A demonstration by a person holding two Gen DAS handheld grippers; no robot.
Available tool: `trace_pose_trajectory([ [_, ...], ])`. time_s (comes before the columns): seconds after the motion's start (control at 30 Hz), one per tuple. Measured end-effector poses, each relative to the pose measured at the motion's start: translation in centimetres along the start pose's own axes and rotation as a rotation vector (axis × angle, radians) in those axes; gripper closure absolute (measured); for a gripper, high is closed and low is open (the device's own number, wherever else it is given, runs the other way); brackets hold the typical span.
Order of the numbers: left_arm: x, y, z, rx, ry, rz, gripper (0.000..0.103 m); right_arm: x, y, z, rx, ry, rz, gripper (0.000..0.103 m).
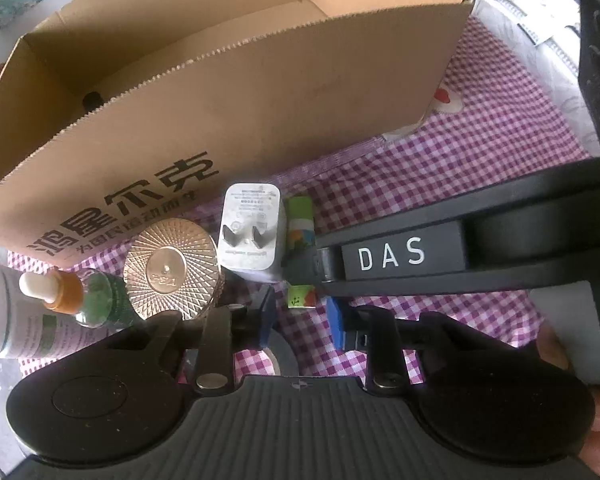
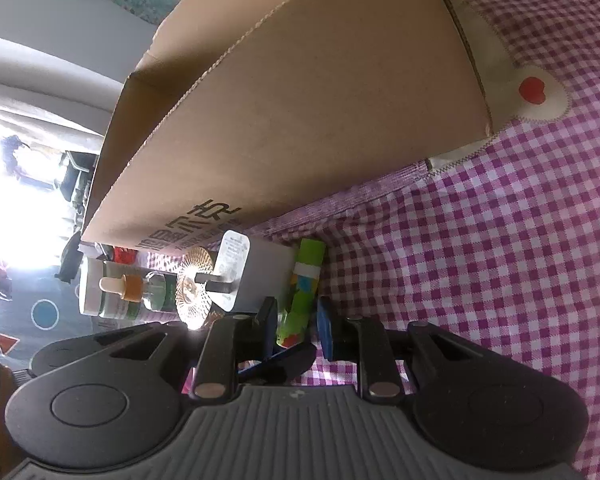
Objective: Organize rigid objects
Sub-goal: 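Close the right tool on the green-and-white battery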
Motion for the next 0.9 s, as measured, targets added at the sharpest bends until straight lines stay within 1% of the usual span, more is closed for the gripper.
trace_pose_trajectory([
  [0.13,0.0,-0.1,-0.3,0.003,0.001,0.009,0.079,-0.2,0.0,0.0,0.001,-0.012,-0.005,0.081],
  [0.27,-0.2,0.0,-0.3,0.000,0.010,0.011,0.087,-0.4,-0.1,0.3,0.004,-0.019,-0.013,0.082],
  [0.3,-0.4,-0.1,-0.3,-0.001,0.008,0.007,0.087,-0.4,-0.1,0.4,0.004,-0.020,-0.014,0.082],
  [0.37,-0.7,0.0,-0.3,-0.006,0.000,-0.005,0.087,-0.5,-0.1,0.5,0.003,-0.021,-0.018,0.082],
  [0.57,-1.3,0.7,-0.1,-0.006,0.021,-0.014,0.087,-1.0,0.0,1.2,0.011,-0.023,-0.025,0.083],
  [0.73,-1.5,1.4,0.4,-0.006,0.059,-0.003,0.087,-1.3,0.3,1.6,0.024,-0.027,-0.036,0.083],
  [0.9,-1.4,1.5,0.6,-0.011,0.077,0.005,0.084,-1.2,0.2,1.8,0.034,-0.033,-0.039,0.081],
])
Point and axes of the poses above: each gripper's, at about its wrist camera, not at the fingertips, and z roughly against the way its jaws point, x to its left, y to its underside, the point moved 6 cm from there along -z, roughly the way its jaws point
